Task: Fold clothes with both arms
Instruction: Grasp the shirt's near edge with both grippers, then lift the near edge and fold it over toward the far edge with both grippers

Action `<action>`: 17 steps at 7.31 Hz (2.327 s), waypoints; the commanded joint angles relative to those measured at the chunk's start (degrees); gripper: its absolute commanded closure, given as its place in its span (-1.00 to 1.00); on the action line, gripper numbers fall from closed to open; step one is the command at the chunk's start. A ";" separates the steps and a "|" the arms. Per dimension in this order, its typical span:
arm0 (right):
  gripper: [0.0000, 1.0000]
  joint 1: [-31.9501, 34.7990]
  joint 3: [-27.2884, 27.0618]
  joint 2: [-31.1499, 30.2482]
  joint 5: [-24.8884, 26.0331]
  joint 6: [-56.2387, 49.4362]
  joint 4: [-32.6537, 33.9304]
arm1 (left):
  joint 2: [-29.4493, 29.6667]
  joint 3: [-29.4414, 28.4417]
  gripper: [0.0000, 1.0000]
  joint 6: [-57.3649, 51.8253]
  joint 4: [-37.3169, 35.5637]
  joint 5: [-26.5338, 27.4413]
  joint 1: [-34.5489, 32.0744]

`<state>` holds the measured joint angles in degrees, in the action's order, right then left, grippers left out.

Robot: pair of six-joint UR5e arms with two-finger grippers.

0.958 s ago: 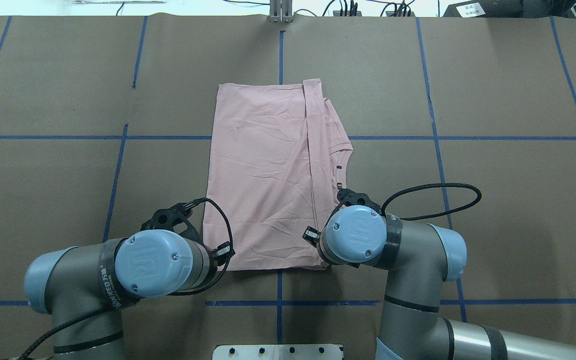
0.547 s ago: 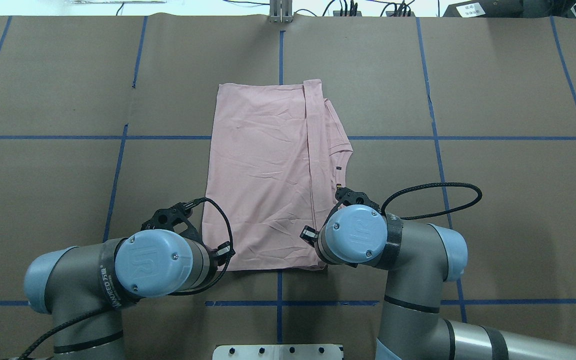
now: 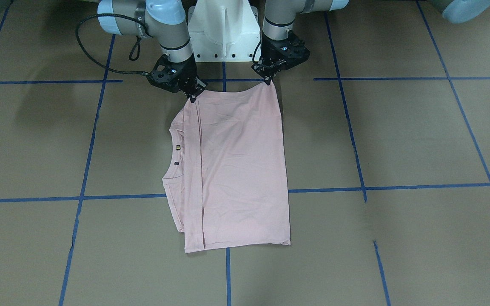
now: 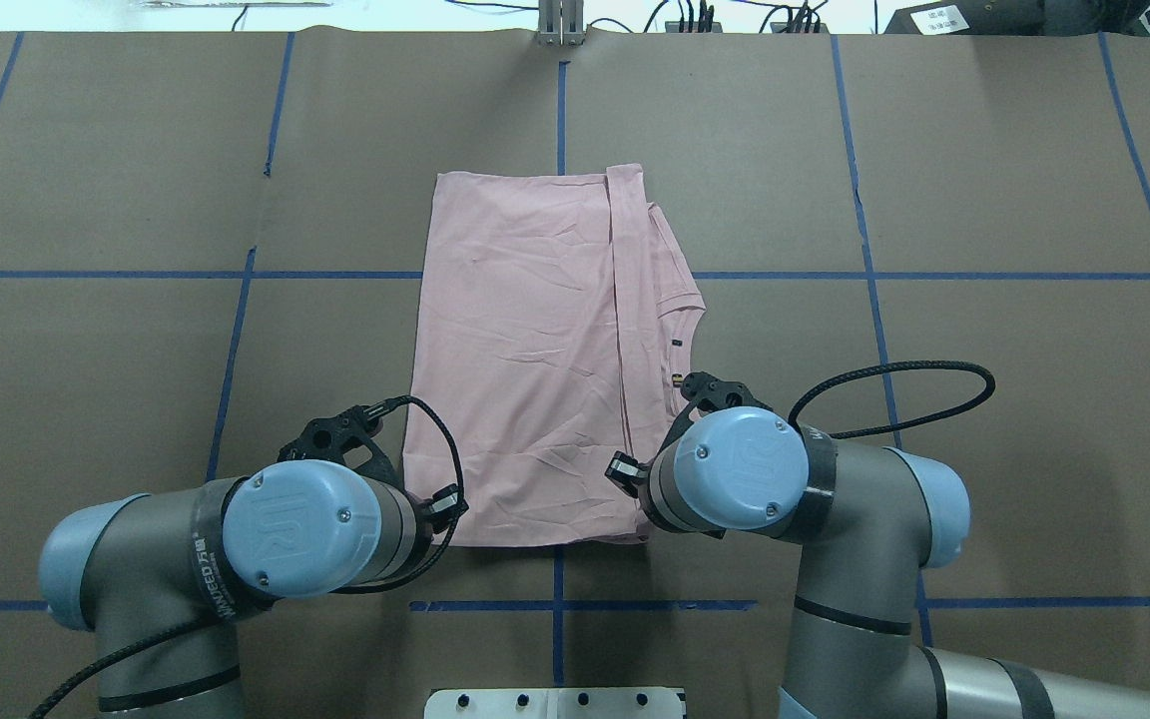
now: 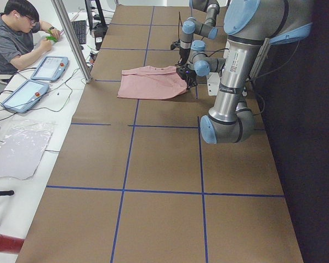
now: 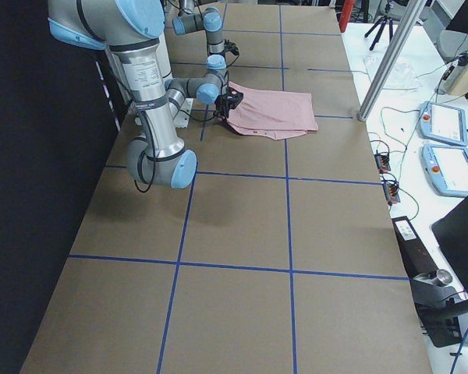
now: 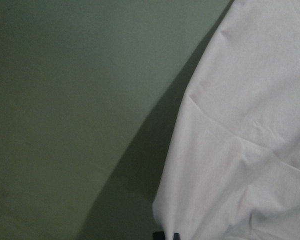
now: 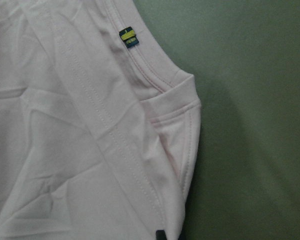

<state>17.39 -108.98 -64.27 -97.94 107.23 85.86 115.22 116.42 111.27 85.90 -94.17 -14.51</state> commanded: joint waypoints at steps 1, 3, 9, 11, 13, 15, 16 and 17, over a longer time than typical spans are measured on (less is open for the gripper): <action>1.00 -2.08 -8.40 -4.01 -0.06 -0.01 0.01 | 0.09 4.75 1.00 0.00 -3.18 -0.05 3.15; 1.00 -4.63 -12.04 -4.98 -0.24 0.08 0.09 | 0.18 10.12 1.00 0.00 -7.13 -0.05 6.94; 1.00 2.80 -9.95 -3.41 -0.06 -0.53 -0.70 | 1.76 6.66 1.00 -9.46 -6.80 0.04 -1.27; 1.00 4.92 -7.14 -1.75 0.20 -2.11 -0.79 | 2.19 2.95 1.00 -12.48 -2.69 -0.05 -4.46; 1.00 7.82 -3.98 0.97 0.03 -4.12 -0.70 | 2.37 2.50 1.00 -11.52 0.13 -0.05 -5.52; 1.00 12.38 3.28 5.79 -0.24 -5.54 -0.79 | 3.42 -2.57 1.00 -12.47 6.27 -0.05 -9.80; 1.00 14.76 9.33 9.39 -0.59 -7.20 -1.92 | 4.04 -7.21 1.00 -12.57 11.78 -0.05 -12.79; 1.00 17.65 18.27 12.04 -1.46 -7.47 -10.46 | 6.48 -13.61 1.00 -12.66 16.36 -0.05 -16.13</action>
<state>31.59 -100.37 -55.97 -98.59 100.66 82.41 119.52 109.60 98.82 96.54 -94.21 -26.75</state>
